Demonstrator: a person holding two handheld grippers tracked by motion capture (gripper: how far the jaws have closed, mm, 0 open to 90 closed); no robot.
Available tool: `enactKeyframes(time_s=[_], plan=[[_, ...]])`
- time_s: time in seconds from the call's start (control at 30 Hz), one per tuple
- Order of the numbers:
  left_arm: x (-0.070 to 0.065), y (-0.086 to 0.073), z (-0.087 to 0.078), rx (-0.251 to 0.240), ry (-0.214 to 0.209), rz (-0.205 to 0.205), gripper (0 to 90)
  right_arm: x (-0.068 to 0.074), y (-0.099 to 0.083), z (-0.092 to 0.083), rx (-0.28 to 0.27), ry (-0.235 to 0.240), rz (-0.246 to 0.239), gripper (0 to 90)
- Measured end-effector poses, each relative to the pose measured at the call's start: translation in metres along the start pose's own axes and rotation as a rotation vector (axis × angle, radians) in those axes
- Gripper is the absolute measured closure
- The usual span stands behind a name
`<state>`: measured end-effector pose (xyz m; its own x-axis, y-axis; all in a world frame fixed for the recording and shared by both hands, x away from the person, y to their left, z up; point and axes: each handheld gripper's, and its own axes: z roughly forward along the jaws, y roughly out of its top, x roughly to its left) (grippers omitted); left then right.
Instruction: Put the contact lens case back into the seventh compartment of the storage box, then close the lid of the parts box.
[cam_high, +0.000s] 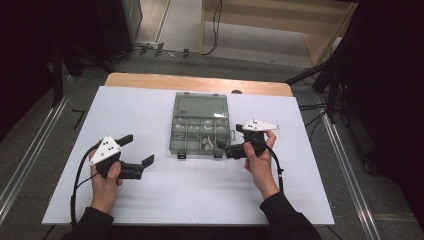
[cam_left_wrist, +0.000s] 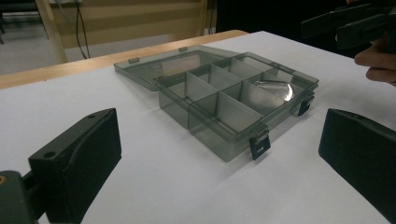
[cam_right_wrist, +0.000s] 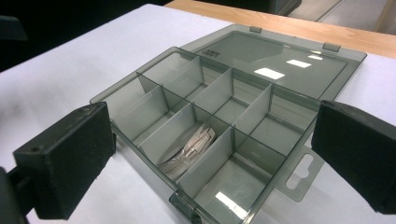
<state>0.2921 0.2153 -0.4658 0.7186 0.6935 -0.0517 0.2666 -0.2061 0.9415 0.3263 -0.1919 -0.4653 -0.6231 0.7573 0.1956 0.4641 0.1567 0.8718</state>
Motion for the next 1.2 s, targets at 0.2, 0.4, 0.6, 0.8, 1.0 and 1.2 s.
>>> enactKeyframes(time_s=[0.2, 0.4, 0.6, 0.8, 1.0, 1.2], plan=[[0.005, 0.004, 0.010, 0.001, -0.005, -0.011, 0.0, -0.008, -0.001, -0.004, -0.012, -0.004, 0.021, 0.0], [0.007, 0.011, 0.019, 0.002, -0.012, -0.003, 0.0, -0.017, -0.002, -0.007, -0.034, -0.038, 0.050, 0.0], [0.008, 0.018, 0.028, -0.006, -0.023, -0.017, 0.0, -0.025, -0.001, -0.012, -0.065, -0.058, 0.073, 0.0], [0.010, 0.028, 0.040, -0.006, -0.035, -0.018, 0.0, -0.034, -0.002, -0.010, -0.063, -0.078, 0.096, 0.0], [0.015, 0.033, 0.057, 0.003, -0.048, -0.037, 0.0, -0.042, -0.002, -0.005, -0.063, -0.090, 0.123, 0.0], [0.023, 0.037, 0.072, 0.016, -0.057, -0.067, 0.0, -0.050, 0.002, 0.000, -0.068, -0.086, 0.148, 0.0]])
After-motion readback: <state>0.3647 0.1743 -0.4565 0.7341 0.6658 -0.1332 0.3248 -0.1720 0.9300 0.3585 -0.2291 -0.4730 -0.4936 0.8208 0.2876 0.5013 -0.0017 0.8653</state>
